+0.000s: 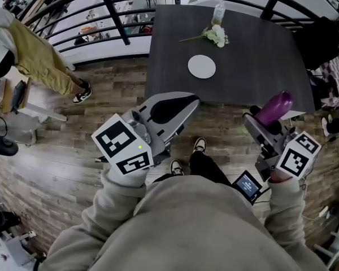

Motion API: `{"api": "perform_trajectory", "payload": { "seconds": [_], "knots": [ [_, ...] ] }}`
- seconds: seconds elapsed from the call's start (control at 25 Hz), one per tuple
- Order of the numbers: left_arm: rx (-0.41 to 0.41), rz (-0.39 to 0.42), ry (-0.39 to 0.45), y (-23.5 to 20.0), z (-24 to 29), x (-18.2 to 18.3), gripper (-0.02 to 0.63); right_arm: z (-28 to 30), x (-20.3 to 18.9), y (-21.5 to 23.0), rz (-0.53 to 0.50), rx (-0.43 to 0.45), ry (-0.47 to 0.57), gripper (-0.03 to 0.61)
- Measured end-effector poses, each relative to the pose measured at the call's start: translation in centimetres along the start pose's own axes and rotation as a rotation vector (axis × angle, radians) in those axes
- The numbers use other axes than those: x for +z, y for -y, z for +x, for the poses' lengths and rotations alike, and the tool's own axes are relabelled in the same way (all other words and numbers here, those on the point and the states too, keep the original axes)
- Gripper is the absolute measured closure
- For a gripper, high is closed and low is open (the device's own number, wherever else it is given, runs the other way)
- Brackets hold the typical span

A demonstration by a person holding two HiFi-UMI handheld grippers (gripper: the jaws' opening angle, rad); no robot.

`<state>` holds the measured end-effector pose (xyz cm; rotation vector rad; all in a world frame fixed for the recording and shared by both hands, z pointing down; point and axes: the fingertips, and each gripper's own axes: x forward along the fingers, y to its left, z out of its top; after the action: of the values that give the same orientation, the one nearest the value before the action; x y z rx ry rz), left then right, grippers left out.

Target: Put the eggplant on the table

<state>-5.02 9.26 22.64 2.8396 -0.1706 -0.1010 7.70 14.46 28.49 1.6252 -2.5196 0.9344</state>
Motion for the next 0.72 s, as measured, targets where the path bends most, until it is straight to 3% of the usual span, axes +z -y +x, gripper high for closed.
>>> {"api": "perform_trajectory", "payload": {
  "seconds": [0.24, 0.56, 0.72],
  "knots": [
    [0.028, -0.017, -0.003, -4.4, 3.4, 0.0, 0.607, 3.9, 2.6, 3.6, -0.02, 0.038, -0.029, 0.394],
    [0.014, -0.033, -0.007, -5.4, 4.6, -0.2, 0.607, 4.9, 3.3, 4.4, -0.03, 0.04, -0.036, 0.394],
    [0.0, -0.025, -0.023, -7.5, 9.1, 0.2, 0.607, 5.6, 5.4, 8.5, -0.023, 0.041, -0.042, 0.394]
  ]
}}
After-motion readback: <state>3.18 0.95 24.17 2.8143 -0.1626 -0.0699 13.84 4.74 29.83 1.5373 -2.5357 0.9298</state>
